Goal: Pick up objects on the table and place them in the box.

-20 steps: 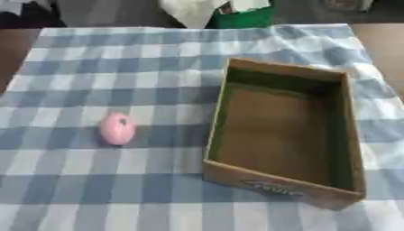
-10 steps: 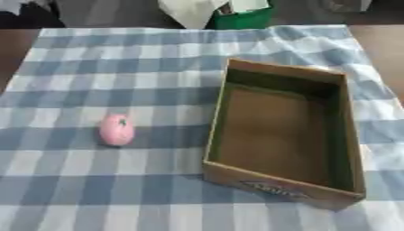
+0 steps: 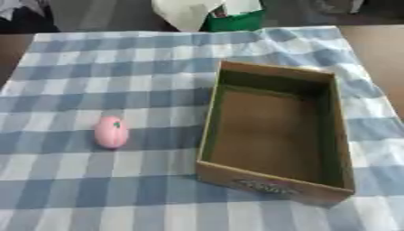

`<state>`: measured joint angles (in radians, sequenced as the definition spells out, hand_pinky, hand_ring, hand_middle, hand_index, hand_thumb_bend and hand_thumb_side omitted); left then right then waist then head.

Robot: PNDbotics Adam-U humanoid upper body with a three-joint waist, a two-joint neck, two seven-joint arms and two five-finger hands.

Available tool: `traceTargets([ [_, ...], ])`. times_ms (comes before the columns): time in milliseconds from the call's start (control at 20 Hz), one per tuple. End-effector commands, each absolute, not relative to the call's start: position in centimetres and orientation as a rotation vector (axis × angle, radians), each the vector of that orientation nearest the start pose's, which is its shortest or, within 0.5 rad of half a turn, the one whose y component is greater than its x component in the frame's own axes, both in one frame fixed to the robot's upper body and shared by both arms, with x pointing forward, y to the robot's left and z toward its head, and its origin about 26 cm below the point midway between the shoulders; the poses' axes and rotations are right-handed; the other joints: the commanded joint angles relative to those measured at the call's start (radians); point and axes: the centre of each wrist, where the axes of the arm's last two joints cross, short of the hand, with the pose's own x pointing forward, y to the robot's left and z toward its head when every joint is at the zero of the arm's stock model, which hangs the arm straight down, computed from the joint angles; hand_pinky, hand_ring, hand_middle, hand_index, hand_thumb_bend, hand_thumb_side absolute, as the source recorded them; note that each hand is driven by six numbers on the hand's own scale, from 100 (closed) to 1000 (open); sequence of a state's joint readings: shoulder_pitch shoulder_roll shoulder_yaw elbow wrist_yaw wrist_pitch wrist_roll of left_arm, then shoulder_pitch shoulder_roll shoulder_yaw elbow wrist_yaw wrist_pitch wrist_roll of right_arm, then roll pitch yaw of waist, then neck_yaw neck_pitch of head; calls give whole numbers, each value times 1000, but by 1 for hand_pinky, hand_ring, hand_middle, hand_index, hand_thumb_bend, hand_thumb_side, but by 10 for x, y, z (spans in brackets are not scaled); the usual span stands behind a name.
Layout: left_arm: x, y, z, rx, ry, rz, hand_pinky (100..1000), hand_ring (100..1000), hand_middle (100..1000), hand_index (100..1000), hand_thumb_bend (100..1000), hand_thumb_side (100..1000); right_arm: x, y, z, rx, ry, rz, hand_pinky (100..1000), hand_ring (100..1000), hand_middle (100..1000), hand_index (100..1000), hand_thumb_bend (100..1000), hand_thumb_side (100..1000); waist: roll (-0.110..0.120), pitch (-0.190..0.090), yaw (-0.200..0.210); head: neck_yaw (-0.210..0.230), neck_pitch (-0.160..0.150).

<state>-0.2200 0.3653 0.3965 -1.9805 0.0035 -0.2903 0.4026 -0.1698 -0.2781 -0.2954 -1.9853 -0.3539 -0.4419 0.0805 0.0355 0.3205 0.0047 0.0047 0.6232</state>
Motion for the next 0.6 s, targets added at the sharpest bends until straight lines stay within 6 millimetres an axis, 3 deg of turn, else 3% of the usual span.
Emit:
traceTargets([
  [50, 274, 369, 238, -1077, 3398, -166, 467, 581, 679, 846, 443, 770, 275, -343, 185, 78, 3610, -56, 859, 843, 638, 929, 100, 1000, 3, -21, 1, -7, 7],
  [200, 281, 364, 251, -1130, 3407, 68, 461, 588, 662, 858, 512, 863, 275, -344, 185, 83, 3612, -70, 860, 843, 638, 929, 100, 1000, 9, -23, 2, -9, 12],
  [250, 286, 362, 254, -1150, 3410, 146, 459, 589, 655, 858, 560, 916, 275, -344, 185, 84, 3613, -75, 860, 843, 638, 929, 100, 1000, 11, -23, 2, -9, 13],
  [300, 290, 360, 258, -1169, 3410, 221, 456, 592, 653, 860, 679, 978, 275, -344, 185, 84, 3613, -81, 859, 843, 638, 929, 100, 1000, 13, -24, 3, -9, 12],
  [600, 306, 345, 277, -1293, 3344, 687, 455, 629, 679, 887, 933, 977, 276, -341, 187, 57, 3609, -121, 859, 843, 637, 929, 100, 1000, 21, -21, -13, 10, 5],
])
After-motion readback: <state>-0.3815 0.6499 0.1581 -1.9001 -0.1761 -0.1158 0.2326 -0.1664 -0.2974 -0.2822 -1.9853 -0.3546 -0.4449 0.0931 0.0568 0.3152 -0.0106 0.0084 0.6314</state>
